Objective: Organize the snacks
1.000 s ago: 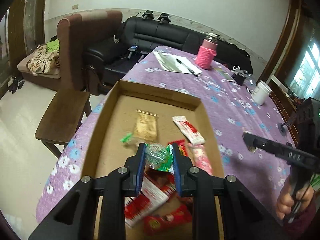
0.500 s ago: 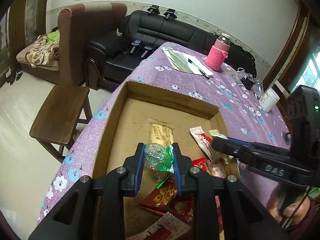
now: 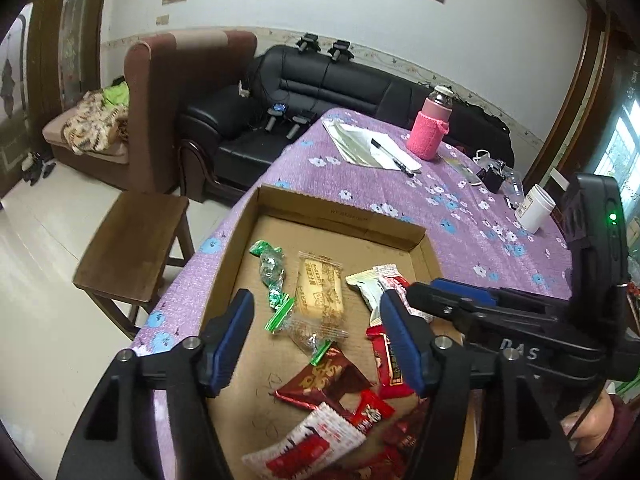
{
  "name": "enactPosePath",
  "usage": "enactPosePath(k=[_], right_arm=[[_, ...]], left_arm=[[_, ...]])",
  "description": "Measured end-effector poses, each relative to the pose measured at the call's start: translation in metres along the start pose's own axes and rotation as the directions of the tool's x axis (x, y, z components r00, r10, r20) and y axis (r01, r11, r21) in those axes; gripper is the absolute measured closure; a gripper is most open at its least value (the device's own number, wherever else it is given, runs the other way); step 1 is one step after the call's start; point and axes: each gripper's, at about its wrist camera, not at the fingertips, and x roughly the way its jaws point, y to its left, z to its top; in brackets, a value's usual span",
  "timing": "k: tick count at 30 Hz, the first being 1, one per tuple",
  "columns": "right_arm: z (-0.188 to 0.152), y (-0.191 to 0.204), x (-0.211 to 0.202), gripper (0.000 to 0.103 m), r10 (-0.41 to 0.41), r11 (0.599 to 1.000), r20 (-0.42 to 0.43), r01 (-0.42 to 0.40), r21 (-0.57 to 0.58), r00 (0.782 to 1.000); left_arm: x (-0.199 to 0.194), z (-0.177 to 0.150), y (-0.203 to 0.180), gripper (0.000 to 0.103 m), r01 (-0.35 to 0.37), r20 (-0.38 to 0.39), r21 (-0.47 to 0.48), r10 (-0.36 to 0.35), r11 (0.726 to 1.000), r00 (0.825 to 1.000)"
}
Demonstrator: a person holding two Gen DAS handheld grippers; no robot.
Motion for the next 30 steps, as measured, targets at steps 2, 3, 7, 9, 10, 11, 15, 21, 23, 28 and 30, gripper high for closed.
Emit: enactPosePath(k=[2,3,7,9,10,11,15,21,23,28,30], right_arm=[[-0.004,-0.001,-0.012,0.063,-0.002,1.0,0.017,0.002,0.001,1.0],[-0.007,-0.002,-0.019,0.063,-0.007,1.0,0.029,0.007,0.003,1.0],[-0.021,-0.007,-0.046,0.055,-0.018,1.0,0.075,0.017,0.015,0.997],[-0.029,-0.009,-0.059,0.051,-0.031,0.999,0.095,0.029,0.018,0.995],[-0.034,-0.01,-0.065,0.051,-0.038,0.999,0.108,0.036,0.019,0.993],[-0.038,-0.011,-0.07,0.051,-0.04,0.999,0.115,0.038,0.018,0.992],[-0.058,-0.012,-0.092,0.051,-0.076,0.997,0.142,0.076,0.007,0.987],[-0.088,-0.013,-0.116,0.045,-0.123,0.992,0.179,0.125,-0.002,0.976],[-0.097,-0.013,-0.123,0.045,-0.132,0.991,0.183,0.134,0.0,0.974],[-0.115,-0.015,-0.134,0.044,-0.154,0.988,0.188,0.155,0.009,0.97],[-0.121,-0.015,-0.136,0.044,-0.169,0.985,0.191,0.17,0.007,0.967]], left_arm=[[-0.009,-0.002,-0.006,0.026,-0.042,0.02,0.007,0.042,0.999,0.999],[-0.012,-0.002,-0.01,0.025,-0.061,0.033,0.014,0.06,0.998,0.998],[-0.032,-0.009,-0.027,0.017,-0.142,0.082,0.034,0.139,0.989,0.987],[-0.038,-0.012,-0.034,0.016,-0.168,0.098,0.04,0.164,0.985,0.982],[-0.042,-0.015,-0.038,0.015,-0.186,0.103,0.04,0.181,0.982,0.978],[-0.044,-0.016,-0.042,0.012,-0.202,0.104,0.038,0.197,0.979,0.975],[-0.052,-0.024,-0.052,0.011,-0.239,0.111,0.039,0.233,0.97,0.966],[-0.062,-0.038,-0.067,0.011,-0.239,0.101,0.054,0.232,0.97,0.967],[-0.064,-0.041,-0.071,0.011,-0.236,0.098,0.057,0.229,0.97,0.968],[-0.069,-0.049,-0.079,0.011,-0.224,0.095,0.069,0.217,0.972,0.972],[-0.07,-0.052,-0.082,0.011,-0.22,0.092,0.071,0.214,0.973,0.973]])
